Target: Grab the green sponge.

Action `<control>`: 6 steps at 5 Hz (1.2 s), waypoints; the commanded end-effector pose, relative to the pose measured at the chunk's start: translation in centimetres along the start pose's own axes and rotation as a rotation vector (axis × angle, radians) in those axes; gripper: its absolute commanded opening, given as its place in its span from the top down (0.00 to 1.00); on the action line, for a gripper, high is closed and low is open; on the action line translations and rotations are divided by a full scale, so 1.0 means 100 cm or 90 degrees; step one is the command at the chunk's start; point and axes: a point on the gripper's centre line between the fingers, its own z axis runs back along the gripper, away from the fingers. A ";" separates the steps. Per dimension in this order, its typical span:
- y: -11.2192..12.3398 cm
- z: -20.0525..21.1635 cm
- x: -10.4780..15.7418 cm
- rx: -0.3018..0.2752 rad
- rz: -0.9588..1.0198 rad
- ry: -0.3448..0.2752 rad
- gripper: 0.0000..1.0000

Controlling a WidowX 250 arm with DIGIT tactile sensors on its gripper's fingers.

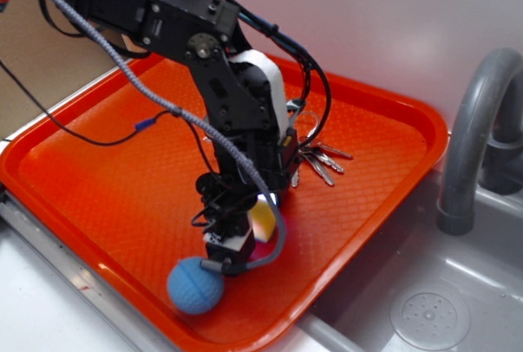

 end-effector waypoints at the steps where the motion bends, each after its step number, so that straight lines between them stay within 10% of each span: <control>1: -0.002 0.044 -0.027 0.011 0.098 -0.036 1.00; 4: 0.029 0.157 -0.147 -0.014 0.564 -0.097 1.00; 6: 0.017 0.186 -0.229 0.047 0.852 -0.038 1.00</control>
